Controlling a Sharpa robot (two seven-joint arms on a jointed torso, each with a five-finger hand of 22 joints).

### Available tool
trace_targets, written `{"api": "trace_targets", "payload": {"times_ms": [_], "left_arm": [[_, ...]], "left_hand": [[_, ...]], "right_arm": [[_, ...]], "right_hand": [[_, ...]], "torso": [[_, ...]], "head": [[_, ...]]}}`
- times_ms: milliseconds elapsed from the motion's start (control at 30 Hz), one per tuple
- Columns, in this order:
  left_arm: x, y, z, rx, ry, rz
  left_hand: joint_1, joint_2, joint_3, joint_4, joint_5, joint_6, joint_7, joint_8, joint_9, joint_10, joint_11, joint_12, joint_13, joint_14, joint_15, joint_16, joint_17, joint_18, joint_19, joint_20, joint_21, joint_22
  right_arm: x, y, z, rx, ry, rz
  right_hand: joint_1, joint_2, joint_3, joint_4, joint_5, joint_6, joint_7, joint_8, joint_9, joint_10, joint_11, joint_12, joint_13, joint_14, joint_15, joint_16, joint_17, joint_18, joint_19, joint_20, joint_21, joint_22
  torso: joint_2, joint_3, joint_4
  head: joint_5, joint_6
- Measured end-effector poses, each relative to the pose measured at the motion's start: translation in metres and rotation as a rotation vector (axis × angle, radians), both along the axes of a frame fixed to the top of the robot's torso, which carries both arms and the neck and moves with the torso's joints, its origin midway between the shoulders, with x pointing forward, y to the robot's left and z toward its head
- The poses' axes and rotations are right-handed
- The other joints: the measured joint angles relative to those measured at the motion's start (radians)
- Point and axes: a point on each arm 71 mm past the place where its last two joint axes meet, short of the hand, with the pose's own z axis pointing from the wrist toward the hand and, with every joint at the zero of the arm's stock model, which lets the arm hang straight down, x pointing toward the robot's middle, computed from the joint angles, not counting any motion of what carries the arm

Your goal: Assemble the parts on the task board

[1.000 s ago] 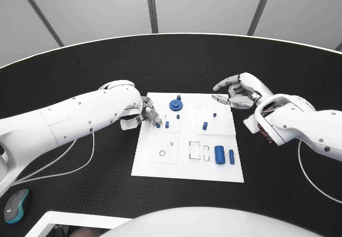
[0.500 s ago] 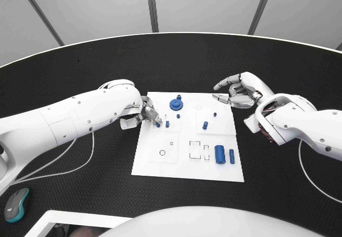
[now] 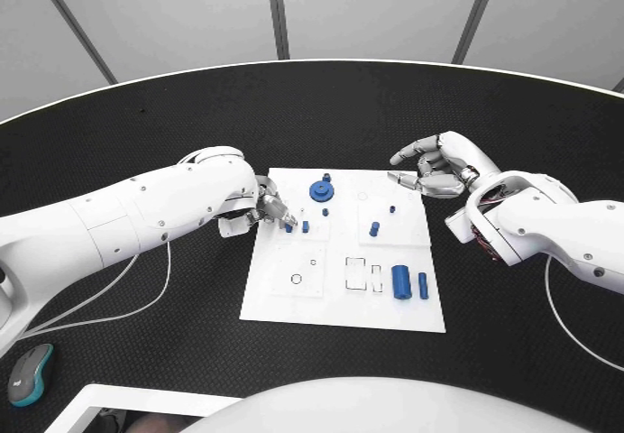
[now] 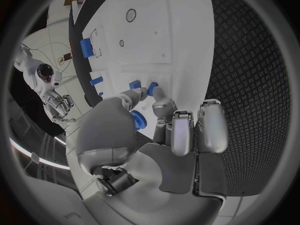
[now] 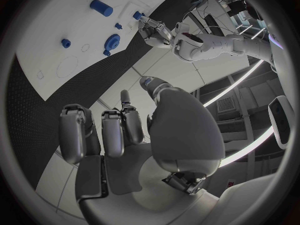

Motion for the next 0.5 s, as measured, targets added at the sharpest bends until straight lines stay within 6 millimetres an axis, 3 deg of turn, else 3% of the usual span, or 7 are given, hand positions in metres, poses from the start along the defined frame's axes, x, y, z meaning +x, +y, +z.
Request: {"api": "trace_targets", "payload": {"times_ms": [267, 500], "left_arm": [[0.0003, 0.0019, 0.0003, -0.002, -0.005, 0.009], [0.0005, 0.0038, 0.0008, -0.010, -0.013, 0.019]], "left_hand": [[-0.005, -0.005, -0.087, 0.052, -0.010, 0.004, 0.002, 0.004, -0.008, 0.000, 0.000, 0.000, -0.002, 0.000, 0.000, 0.000, 0.000, 0.000, 0.000, 0.000, 0.000, 0.002], [-0.005, -0.005, -0.117, 0.071, -0.010, 0.005, 0.003, 0.007, -0.011, 0.000, 0.000, 0.004, -0.002, 0.000, 0.000, 0.000, 0.000, 0.000, 0.000, 0.000, 0.000, 0.003]], "right_arm": [[0.0002, -0.0003, -0.0001, -0.001, 0.001, 0.000], [0.0004, -0.0002, -0.0002, -0.001, 0.001, 0.000]], "right_hand": [[0.000, 0.000, 0.000, 0.000, 0.000, 0.000, 0.000, 0.000, 0.000, 0.000, 0.000, 0.000, 0.000, 0.000, 0.000, 0.000, 0.000, 0.000, 0.000, 0.000, 0.000, 0.000], [0.000, 0.000, 0.000, 0.000, 0.000, 0.000, 0.000, 0.000, 0.000, 0.000, 0.000, 0.000, 0.000, 0.000, 0.000, 0.000, 0.000, 0.000, 0.000, 0.000, 0.000, 0.000]], "torso": [[0.000, 0.0002, 0.0000], [0.000, 0.0000, -0.0003]], "head": [[0.000, 0.001], [0.001, 0.001]]}}
